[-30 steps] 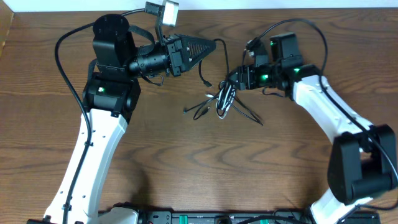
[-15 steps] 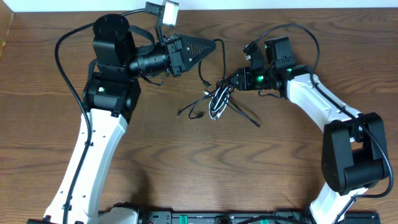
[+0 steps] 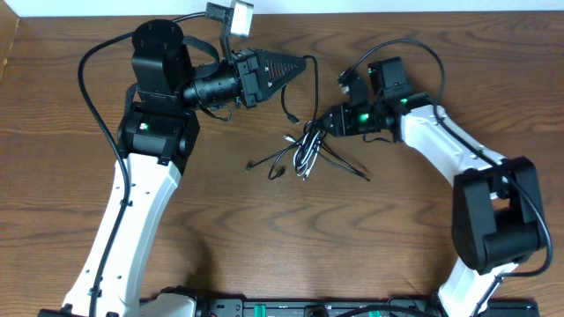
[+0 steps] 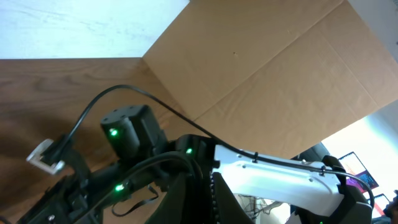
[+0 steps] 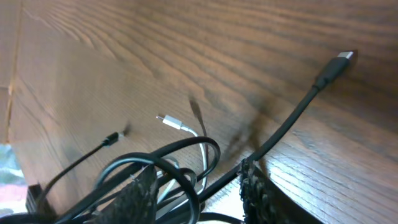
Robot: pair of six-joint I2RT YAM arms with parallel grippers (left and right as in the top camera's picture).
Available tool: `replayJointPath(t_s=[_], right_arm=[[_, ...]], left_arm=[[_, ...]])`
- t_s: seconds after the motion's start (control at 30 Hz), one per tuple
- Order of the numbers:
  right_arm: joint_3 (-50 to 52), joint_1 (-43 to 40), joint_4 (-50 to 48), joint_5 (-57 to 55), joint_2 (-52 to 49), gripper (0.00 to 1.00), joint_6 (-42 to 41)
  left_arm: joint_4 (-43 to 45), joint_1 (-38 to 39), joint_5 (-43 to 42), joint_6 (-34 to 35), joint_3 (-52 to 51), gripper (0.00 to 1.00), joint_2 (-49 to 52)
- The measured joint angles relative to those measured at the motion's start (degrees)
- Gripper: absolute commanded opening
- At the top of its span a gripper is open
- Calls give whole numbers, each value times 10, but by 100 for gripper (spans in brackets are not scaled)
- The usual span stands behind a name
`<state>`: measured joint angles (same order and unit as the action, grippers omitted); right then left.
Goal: Untangle cables
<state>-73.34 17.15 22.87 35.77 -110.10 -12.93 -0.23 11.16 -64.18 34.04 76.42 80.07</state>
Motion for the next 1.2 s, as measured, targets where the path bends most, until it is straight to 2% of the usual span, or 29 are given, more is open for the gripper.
replayJointPath(t_s=[0.07,0.2,0.23,0.53,0.77,0.8,0.87,0.93,0.97,1.03,1.1,1.2], right_arm=[[0,8,4,-2,-11,28,2],[0,24,17,-3,-40,4,6],[0,27,17,-4,-45,1,7],[-7,1,17,-25,-44,1,4],[-9,-87,38,-39,58,1,4],[-10,-97,48,-41,80,1,4],[-11,-111,67,-43,119,1,4],[-15,-115,83,-45,149,1,5],[-16,-115,90,-44,159,1,5],[-17,-112,99,-42,175,1,6],[-18,-108,107,-37,180,1,6],[-18,-102,110,-15,179,1,6]], left_arm=[[0,0,0,0,0,7,2],[-1,0,0,0,0,8,4],[-2,0,0,0,0,8,4],[-14,0,0,-13,0,7,6],[-143,-6,30,-86,0,8,17],[-162,-8,42,-100,0,15,21],[-188,-9,58,-125,0,17,27],[-204,-10,75,-146,0,24,32],[-210,-10,83,-154,0,29,34],[-224,-10,104,-169,0,46,38],[-236,-10,123,-176,0,57,41],[-254,-10,148,-181,0,66,50]])
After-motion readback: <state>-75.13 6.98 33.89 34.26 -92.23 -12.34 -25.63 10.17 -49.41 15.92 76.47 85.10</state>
